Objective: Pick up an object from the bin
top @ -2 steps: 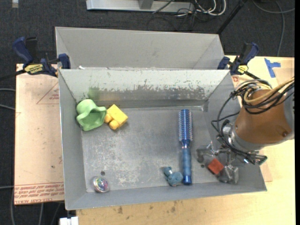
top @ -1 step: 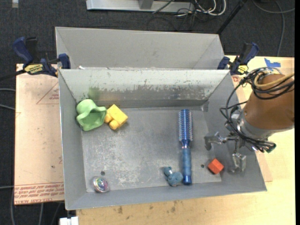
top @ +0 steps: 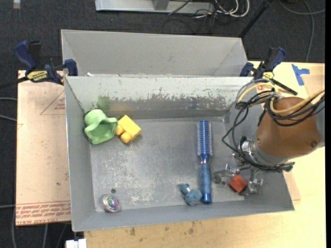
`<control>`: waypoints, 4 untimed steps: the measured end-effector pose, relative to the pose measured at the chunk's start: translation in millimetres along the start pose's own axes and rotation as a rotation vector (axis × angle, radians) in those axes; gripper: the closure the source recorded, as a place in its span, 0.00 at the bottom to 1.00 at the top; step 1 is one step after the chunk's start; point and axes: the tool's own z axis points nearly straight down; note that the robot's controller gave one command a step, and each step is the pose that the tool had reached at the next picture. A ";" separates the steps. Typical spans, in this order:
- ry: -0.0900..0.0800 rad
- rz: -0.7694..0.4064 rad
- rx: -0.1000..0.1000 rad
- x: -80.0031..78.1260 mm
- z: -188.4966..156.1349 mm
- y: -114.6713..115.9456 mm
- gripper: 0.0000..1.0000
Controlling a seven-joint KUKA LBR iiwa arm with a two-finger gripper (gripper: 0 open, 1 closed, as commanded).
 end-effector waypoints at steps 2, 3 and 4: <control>0.012 -0.361 0.011 -20.7 -0.3 -0.9 0.00; 0.013 -0.358 0.012 -18.5 0.2 -1.7 1.00; 0.019 -0.354 0.022 -10.0 -161.8 -37.2 1.00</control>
Offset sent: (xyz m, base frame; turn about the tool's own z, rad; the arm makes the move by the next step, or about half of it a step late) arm 0.0184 -0.0237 0.0297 -0.1046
